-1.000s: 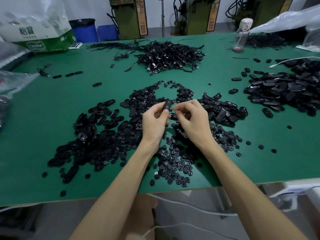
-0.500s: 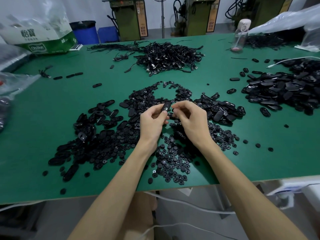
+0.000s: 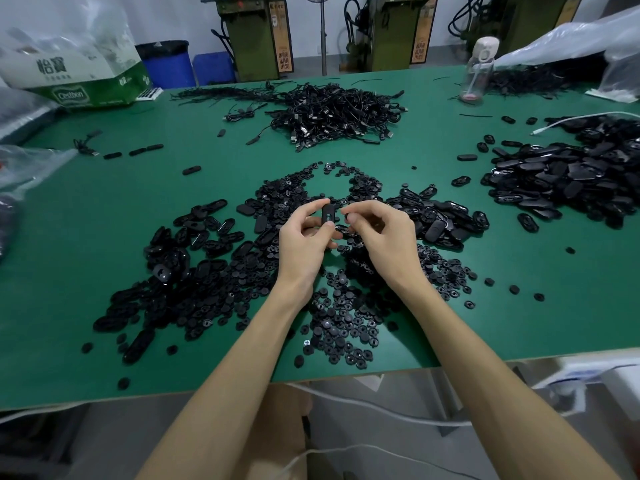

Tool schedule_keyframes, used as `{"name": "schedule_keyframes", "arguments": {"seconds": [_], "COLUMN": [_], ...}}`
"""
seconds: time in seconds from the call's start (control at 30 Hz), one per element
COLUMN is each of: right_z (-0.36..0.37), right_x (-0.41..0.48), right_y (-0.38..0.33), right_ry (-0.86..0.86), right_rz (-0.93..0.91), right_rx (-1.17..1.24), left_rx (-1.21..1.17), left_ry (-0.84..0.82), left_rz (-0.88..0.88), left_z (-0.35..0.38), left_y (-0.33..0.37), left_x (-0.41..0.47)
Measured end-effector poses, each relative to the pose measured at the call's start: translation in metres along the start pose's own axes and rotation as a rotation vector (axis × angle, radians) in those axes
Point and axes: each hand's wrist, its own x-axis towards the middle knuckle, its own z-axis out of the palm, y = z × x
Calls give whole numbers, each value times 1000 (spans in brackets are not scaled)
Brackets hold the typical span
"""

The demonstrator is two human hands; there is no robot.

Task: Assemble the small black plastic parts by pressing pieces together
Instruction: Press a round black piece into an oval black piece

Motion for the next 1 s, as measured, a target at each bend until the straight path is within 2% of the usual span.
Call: {"name": "schedule_keyframes", "arguments": {"seconds": [0.37,0.6,0.83,1.0], "right_z": [1,-3,0,1], "right_x": [0,1,0,0], "right_y": [1,1,1,2], "right_ry": [13,98,53,40], "right_rz": [5,-6,6,15], "right_rx": [70,13,38,49], "left_rx": [-83,-126,-148,-116], "left_ry": [30,40,36,6], "left_rz": [-9,-16,-48,-7], "left_z": [2,1,1,0], "left_y": [1,-1,-2,-2], "left_x": [-1,-2,-1,-1]}}
